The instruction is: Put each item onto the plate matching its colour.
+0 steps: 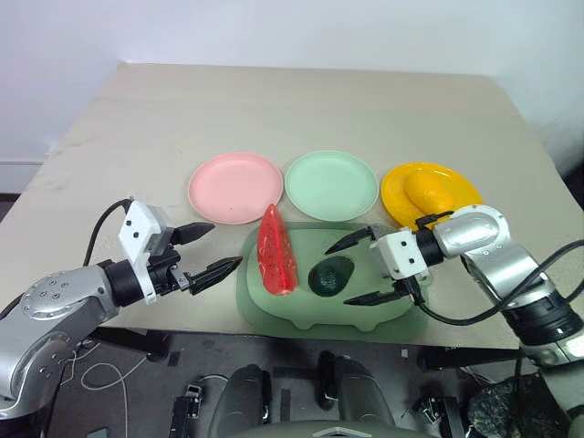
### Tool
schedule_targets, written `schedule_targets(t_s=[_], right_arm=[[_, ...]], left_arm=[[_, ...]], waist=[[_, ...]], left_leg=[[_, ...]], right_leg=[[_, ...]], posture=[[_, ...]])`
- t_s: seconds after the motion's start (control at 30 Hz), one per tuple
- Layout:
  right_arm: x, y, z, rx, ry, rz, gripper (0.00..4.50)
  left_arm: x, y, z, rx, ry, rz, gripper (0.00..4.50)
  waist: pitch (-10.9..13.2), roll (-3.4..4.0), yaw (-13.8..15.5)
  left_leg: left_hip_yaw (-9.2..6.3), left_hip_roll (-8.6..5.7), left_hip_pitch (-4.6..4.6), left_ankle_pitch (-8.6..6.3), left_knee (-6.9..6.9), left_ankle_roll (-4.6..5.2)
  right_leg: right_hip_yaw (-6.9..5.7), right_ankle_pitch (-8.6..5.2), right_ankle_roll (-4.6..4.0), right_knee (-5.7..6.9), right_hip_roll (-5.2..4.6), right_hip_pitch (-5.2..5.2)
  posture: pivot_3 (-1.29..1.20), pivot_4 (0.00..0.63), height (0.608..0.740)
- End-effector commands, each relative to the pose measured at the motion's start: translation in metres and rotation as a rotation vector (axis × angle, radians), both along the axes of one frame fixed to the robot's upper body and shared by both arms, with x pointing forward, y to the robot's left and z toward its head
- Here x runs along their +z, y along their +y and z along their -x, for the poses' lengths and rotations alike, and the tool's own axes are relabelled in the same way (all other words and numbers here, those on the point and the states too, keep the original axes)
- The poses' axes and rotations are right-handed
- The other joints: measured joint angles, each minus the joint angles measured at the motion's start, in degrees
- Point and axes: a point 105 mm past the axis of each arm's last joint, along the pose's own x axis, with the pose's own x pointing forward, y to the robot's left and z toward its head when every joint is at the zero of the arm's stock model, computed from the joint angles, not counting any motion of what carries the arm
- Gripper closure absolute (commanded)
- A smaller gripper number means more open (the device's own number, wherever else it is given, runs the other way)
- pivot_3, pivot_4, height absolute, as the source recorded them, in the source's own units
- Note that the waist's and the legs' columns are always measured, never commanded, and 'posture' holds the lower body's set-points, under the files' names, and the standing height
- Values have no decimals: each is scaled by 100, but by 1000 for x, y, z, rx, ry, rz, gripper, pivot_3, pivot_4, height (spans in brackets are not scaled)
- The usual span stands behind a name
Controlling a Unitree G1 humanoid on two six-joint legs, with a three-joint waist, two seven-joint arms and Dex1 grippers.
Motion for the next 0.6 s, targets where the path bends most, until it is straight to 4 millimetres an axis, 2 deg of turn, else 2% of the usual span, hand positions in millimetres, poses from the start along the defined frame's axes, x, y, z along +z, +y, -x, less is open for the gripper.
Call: schedule_targets(t_s=[0.03,0.4,0.5,0.6], right_arm=[[0,9,-1,54,-34,2,27],[-15,17,-18,68,-61,20,27],[-16,15,-19,67,-57,24,580],[-8,16,-19,57,-51,-10,1481]], left_arm=[[9,-3,6,-13,-39,-12,0],[9,-4,6,-6,-39,-18,0],[8,-3,7,-4,-38,-21,0],[8,-3,6,-3,-39,-23,0]], waist=[[0,0,-1],[0,1,-1],[0,1,-3],[0,2,0]], left_leg=[[0,0,0,2,0,-4],[0,-2,1,6,0,-10],[0,-1,1,7,0,-12],[0,0,2,8,0,-14]], right_leg=[[0,0,0,0,0,0],[0,1,0,2,0,1],[0,2,1,2,-1,1],[0,4,5,2,0,1]], posture=[[0,150,740],[0,150,740],[0,150,740],[0,150,740]])
